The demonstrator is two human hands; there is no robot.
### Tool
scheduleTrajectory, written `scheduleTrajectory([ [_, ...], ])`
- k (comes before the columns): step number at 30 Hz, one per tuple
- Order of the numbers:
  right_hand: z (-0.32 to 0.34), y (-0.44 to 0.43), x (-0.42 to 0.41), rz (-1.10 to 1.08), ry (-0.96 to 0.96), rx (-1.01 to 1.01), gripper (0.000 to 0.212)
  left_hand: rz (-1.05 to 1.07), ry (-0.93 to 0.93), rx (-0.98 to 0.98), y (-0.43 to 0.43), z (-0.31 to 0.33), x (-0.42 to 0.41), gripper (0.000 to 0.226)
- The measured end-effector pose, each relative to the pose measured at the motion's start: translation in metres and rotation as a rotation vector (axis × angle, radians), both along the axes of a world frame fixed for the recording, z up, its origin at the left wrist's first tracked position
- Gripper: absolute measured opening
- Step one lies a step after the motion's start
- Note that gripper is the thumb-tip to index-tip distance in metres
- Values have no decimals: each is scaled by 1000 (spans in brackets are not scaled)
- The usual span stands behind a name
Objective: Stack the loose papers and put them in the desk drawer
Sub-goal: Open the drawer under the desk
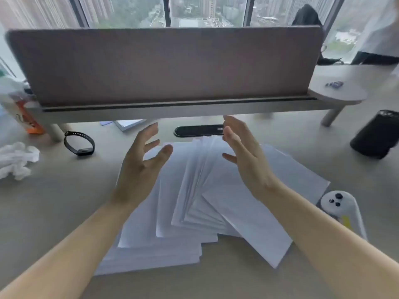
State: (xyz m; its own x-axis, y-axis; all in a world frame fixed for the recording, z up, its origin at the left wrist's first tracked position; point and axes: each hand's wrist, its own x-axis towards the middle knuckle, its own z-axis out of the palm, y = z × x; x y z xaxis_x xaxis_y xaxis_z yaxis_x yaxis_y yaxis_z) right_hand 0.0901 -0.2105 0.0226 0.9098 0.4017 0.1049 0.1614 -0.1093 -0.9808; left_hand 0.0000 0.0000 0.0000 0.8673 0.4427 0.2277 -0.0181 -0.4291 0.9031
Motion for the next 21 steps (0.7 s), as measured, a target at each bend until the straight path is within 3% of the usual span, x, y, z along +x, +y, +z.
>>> scheduleTrajectory([
  [6, -47, -50, -57, -8, -58, 11, 55, -16, -72, 76, -46, -44, -45, 48],
  [13, -67, -202, -133, -167, -188, -112, 52, -320, -38, 299, -173, -56, -83, 57],
  [21, -107, -383, -206, -502, -149, -388, 43, -660, -17, 476, -329, -75, -88, 55],
])
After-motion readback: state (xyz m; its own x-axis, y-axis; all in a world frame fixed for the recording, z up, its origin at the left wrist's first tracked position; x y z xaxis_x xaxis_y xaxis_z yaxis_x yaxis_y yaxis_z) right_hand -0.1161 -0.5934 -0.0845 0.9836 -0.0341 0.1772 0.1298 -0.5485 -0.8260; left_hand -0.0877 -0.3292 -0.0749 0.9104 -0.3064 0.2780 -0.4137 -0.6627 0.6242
